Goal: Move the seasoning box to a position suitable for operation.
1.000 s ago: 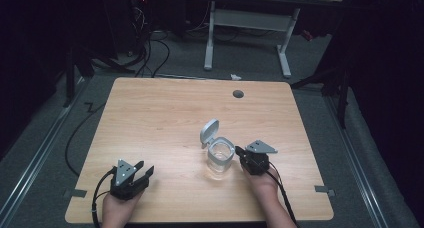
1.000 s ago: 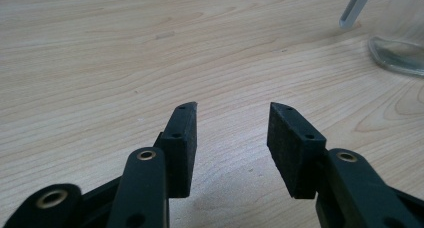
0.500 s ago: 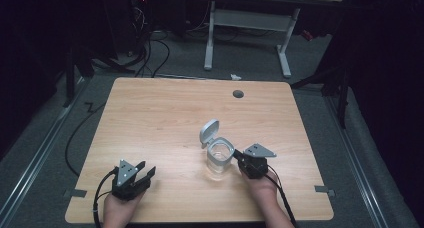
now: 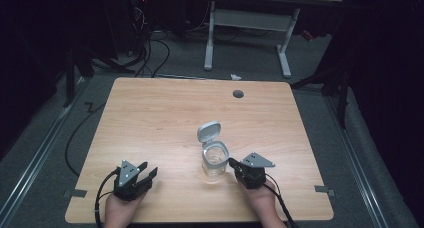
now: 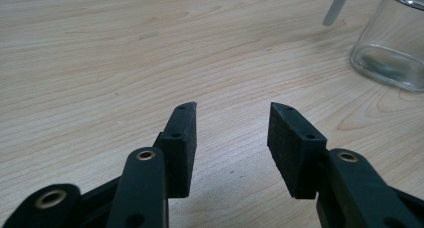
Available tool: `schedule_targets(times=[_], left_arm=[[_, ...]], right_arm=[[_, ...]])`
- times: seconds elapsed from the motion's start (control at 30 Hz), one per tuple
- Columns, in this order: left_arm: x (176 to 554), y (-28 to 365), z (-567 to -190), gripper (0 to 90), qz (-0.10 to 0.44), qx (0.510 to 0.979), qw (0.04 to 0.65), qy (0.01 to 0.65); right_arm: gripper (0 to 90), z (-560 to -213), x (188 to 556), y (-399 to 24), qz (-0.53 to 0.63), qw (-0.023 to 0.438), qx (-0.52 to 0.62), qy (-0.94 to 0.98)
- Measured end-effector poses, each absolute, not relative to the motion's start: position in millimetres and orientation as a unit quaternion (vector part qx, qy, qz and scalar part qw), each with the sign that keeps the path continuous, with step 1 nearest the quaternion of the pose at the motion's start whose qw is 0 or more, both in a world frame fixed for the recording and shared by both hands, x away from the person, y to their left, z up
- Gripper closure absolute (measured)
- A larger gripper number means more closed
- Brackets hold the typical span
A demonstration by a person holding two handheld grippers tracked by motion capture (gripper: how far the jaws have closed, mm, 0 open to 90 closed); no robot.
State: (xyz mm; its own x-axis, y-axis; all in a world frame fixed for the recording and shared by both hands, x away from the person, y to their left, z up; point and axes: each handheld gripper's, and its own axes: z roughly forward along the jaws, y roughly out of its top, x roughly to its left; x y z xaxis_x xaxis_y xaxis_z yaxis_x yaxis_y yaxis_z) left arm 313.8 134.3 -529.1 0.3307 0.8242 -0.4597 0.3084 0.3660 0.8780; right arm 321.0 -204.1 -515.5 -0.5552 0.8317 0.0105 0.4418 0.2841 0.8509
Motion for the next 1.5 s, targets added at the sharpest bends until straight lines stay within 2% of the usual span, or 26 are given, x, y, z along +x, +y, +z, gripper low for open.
schedule_targets(times=[0.73,1.17,1.5], left_arm=[[299.2,108.3,-526.6,55.8,0.177,0.549,0.635,0.514],[285.8,82.7,-524.3,62.7,0.127,0.559,0.657,0.49],[282.5,55.8,-523.7,71.1,0.117,0.563,0.662,0.48]], right_arm=[[88.3,-519.7,304.2,-177.1,0.447,0.205,0.383,0.782],[88.3,-513.6,309.5,-198.1,0.441,0.222,0.418,0.763],[90.0,-507.6,325.4,-215.1,0.434,0.236,0.449,0.744]])
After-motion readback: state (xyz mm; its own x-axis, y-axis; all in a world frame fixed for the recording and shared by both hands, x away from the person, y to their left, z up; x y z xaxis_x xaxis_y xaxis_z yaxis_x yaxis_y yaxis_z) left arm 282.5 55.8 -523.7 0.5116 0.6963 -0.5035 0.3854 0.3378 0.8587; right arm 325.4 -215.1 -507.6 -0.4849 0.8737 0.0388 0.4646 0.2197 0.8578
